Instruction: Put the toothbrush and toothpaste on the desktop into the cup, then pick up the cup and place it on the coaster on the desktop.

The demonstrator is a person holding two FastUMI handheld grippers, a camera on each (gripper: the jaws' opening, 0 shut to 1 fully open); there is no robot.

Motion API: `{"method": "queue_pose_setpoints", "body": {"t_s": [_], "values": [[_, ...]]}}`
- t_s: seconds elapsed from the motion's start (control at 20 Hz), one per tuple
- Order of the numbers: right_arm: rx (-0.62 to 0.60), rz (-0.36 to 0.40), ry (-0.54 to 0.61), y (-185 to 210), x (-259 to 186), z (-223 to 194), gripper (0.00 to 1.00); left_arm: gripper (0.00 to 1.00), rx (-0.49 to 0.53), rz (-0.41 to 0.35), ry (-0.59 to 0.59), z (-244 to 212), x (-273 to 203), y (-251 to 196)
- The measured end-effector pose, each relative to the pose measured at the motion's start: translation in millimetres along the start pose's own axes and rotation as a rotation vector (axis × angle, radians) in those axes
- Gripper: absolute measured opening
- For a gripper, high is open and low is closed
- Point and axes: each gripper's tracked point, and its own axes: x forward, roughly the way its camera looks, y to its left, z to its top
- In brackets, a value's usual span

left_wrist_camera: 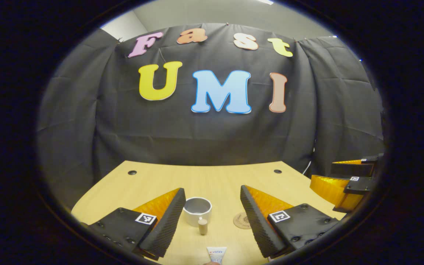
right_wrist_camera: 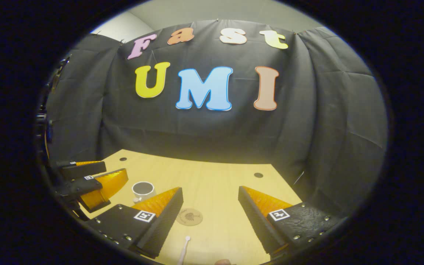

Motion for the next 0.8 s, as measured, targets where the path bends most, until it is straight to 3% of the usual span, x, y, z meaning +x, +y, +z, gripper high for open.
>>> {"method": "queue_pose_setpoints", "body": {"t_s": [0.55,0.8], "values": [[0.116,0.066,0.494,30.9,18.5,-118.2,0.96,0.96,-0.097,-0.019,0.478,-131.1,8.1,6.4],[0.159,0.084,0.68,51.4,10.2,-157.7,0.98,0.96,-0.091,-0.004,0.631,-162.4,8.0,8.2]]}}
